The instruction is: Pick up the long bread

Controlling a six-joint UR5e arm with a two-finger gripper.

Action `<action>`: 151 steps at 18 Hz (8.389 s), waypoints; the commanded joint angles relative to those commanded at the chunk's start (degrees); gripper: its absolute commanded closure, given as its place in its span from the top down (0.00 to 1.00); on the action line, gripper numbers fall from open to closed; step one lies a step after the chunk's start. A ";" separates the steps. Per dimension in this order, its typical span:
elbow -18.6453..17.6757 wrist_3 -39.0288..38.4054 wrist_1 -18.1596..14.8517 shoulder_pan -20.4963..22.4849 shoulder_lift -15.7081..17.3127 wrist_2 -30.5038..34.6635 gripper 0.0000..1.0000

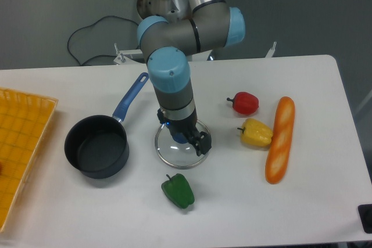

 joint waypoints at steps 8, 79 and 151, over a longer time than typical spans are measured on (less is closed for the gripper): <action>0.61 -0.10 0.09 6.06 -1.40 -0.26 1.00; 13.10 2.71 -0.44 19.25 -20.82 -5.36 0.99; -6.59 35.67 10.11 31.82 -9.49 -4.13 1.00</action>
